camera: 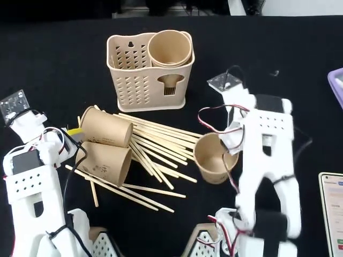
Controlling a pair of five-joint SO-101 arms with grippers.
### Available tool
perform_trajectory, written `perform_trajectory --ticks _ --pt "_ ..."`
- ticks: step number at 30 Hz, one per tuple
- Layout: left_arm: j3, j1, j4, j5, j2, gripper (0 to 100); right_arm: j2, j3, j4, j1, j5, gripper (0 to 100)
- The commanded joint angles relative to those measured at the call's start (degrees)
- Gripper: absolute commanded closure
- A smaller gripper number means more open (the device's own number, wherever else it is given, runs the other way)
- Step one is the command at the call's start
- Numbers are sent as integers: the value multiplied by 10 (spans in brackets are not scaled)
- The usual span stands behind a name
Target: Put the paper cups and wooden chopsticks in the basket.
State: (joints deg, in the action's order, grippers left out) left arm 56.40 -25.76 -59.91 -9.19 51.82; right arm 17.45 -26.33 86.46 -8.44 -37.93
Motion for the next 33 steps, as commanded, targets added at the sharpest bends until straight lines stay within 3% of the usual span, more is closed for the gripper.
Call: perform_trajectory --ticks 1,5,8,13,19,33 --pt "-32 -6 8 -4 11 668 124 98 69 12 7 988" --pt "-32 -6 9 -4 11 668 188 223 76 16 71 988" --pt "-32 -5 8 -4 11 668 184 313 40 62 134 988" --pt "-32 -5 7 -4 11 668 125 427 -74 158 206 988" --pt "-32 -5 7 -4 11 668 -6 516 -184 201 239 988" --pt "-35 -6 7 -4 11 668 -266 707 -97 200 240 988"
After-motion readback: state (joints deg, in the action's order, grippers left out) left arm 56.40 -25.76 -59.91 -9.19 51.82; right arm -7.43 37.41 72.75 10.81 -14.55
